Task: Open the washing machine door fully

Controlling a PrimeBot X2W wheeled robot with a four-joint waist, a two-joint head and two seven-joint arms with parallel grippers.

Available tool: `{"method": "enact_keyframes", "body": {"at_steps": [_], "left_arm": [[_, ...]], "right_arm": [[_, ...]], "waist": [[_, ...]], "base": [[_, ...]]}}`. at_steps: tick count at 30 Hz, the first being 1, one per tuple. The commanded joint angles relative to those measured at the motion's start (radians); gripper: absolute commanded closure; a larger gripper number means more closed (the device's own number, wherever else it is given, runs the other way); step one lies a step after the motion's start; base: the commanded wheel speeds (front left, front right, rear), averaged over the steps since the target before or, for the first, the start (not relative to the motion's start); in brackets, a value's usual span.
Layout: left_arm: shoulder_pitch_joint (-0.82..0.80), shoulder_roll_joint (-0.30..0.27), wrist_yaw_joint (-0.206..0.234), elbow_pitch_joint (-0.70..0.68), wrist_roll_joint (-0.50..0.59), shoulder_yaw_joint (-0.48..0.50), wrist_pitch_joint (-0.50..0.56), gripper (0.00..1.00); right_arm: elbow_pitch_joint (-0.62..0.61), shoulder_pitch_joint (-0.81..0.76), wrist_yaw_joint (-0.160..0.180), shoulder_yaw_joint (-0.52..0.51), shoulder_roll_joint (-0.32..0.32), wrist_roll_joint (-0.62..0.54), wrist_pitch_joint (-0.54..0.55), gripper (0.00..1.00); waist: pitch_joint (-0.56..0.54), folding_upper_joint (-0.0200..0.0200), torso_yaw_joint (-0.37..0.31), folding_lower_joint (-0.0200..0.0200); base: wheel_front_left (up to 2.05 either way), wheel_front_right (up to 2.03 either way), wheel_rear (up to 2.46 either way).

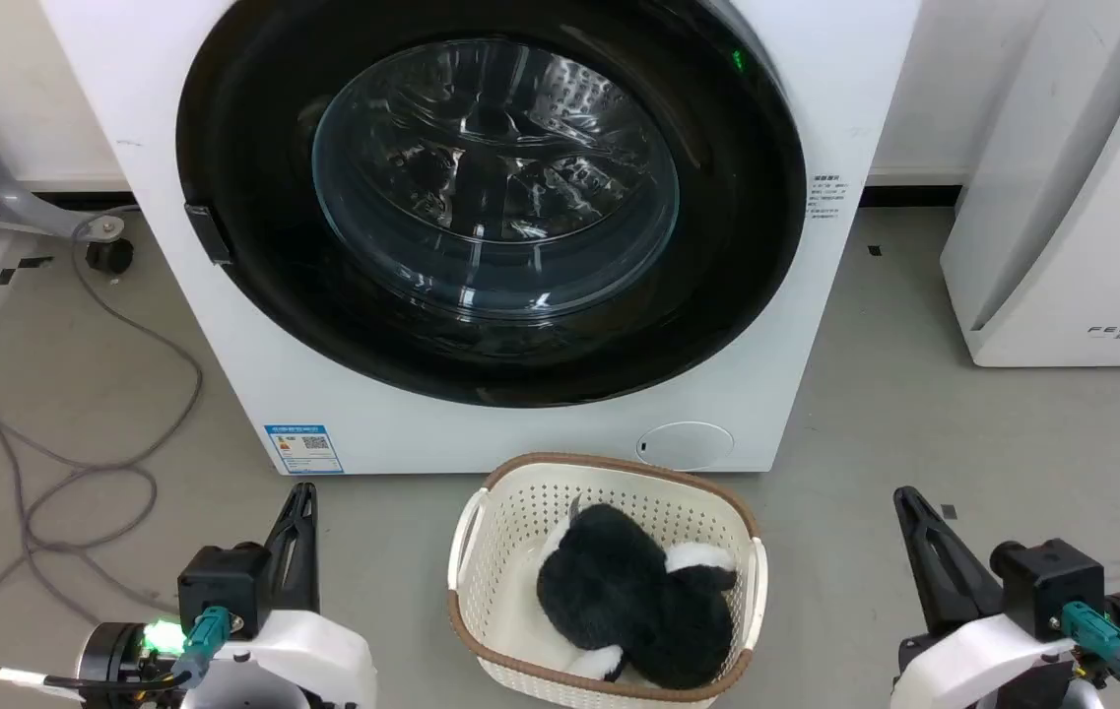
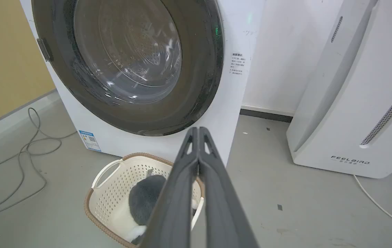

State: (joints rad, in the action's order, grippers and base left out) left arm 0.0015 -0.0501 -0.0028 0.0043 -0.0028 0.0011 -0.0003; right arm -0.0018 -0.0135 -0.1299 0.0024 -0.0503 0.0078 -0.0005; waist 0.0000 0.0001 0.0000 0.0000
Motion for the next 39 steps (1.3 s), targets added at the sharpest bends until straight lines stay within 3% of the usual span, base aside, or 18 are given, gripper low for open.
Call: {"method": "enact_keyframes", "body": {"at_steps": [1,22,23,39], "left_arm": [[-0.001,0.000,0.003,-0.004,0.003,-0.001,0.000,1.00],[-0.001,0.000,0.003,-0.004,0.003,-0.001,0.000,1.00],[0.000,0.000,0.000,0.000,0.000,0.000,0.000,0.00],[-0.001,0.000,0.023,-0.001,-0.007,-0.011,-0.027,0.00]], "right_arm": [[0.002,0.013,-0.001,-0.002,0.000,-0.008,0.000,1.00],[0.002,0.013,-0.001,-0.002,0.000,-0.008,0.000,1.00],[0.000,0.000,0.000,0.000,0.000,0.000,0.000,0.00],[-0.018,-0.005,0.000,0.002,0.000,0.056,-0.027,0.00]], "waist": [[0.000,-0.0001,0.000,0.0000],[0.000,-0.0001,0.000,0.0000],[0.000,-0.0001,0.000,0.0000],[0.004,-0.0001,0.000,0.0000]], "base": [[0.00,0.00,0.00],[0.00,0.00,0.00],[0.00,0.00,0.00],[0.00,0.00,0.00]]}}
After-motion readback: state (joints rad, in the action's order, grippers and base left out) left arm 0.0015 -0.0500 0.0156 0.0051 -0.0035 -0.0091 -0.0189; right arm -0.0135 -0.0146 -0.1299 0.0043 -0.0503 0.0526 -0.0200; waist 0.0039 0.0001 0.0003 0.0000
